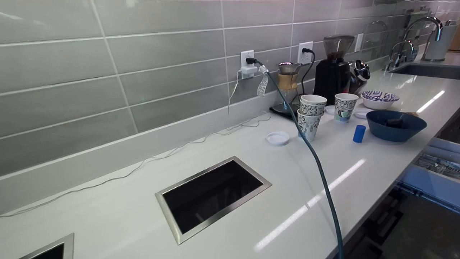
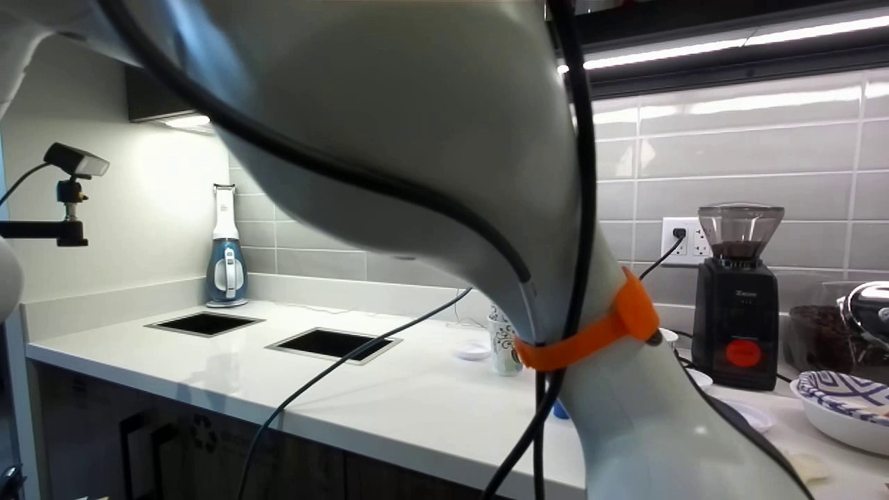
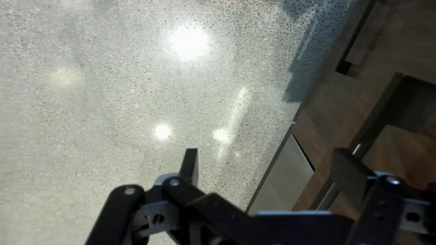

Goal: Open the right drawer fully

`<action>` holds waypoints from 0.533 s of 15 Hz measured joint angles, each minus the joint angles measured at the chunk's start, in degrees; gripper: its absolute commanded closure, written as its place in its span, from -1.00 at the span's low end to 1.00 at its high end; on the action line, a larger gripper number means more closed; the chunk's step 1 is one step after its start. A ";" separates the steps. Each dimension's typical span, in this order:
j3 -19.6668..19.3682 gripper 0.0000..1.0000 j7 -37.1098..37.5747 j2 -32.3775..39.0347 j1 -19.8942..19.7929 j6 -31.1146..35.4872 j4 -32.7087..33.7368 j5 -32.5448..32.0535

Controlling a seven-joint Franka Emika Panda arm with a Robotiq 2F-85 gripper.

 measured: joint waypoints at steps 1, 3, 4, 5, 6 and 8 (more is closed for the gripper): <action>-1.43 -1.00 1.26 0.03 1.16 0.00 -0.01 -1.81; -5.02 -1.00 4.10 0.24 4.14 -0.01 -0.01 -6.17; -7.18 -1.00 5.68 0.43 5.98 -0.01 -0.01 -8.63; -9.37 -1.00 7.24 0.67 7.91 -0.01 0.02 -11.10; -11.58 -1.00 8.73 1.00 9.95 -0.01 0.14 -13.58; -15.60 -1.00 11.66 1.87 13.93 -0.01 0.67 -18.35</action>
